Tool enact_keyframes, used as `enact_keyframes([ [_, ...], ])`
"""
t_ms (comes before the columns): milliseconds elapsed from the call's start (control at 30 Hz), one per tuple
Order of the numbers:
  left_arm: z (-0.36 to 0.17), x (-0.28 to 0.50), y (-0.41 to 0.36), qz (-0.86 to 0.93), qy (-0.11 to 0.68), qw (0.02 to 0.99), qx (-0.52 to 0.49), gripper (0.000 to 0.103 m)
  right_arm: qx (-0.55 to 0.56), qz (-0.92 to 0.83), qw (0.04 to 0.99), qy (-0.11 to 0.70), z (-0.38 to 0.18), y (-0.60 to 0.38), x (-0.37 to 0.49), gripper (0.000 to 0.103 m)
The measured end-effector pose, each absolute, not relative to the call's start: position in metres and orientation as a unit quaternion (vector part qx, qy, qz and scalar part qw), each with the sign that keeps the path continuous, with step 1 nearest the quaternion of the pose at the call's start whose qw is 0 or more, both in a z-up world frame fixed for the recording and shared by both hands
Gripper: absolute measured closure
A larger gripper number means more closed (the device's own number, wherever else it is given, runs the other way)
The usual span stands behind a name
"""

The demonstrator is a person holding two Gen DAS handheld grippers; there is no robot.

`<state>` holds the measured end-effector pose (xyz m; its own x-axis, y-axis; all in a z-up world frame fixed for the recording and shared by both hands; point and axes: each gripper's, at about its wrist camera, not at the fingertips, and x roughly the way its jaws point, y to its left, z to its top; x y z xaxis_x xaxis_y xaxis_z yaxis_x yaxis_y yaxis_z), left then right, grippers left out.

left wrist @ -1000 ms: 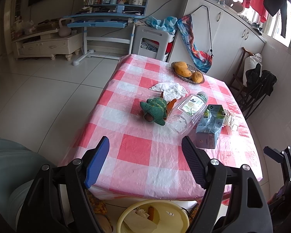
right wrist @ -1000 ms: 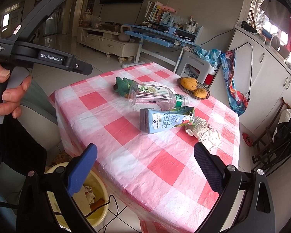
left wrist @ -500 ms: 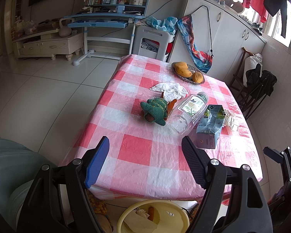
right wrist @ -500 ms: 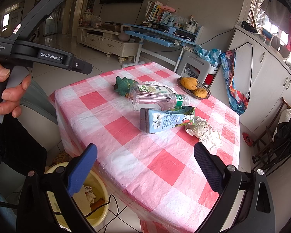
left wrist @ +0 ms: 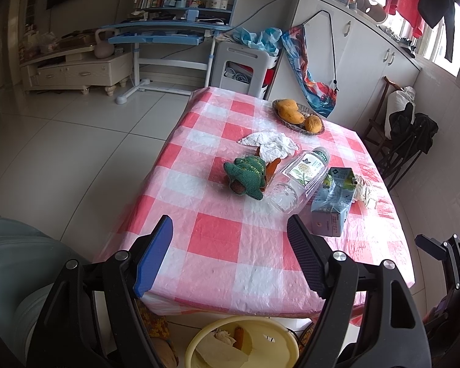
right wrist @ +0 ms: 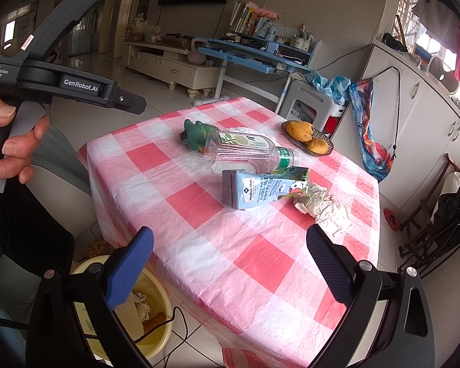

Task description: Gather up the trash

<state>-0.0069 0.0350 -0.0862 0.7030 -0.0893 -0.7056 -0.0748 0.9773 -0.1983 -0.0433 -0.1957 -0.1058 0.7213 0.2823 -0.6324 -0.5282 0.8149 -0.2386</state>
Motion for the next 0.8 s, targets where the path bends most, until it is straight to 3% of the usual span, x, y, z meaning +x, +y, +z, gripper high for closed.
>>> enact_keyframes([
  [800, -0.096, -0.01, 0.051, -0.01, 0.404, 0.906, -0.125, 0.029, -0.167, 0.206, 0.905, 0.333, -0.118, -0.208, -0.034, 0.008],
])
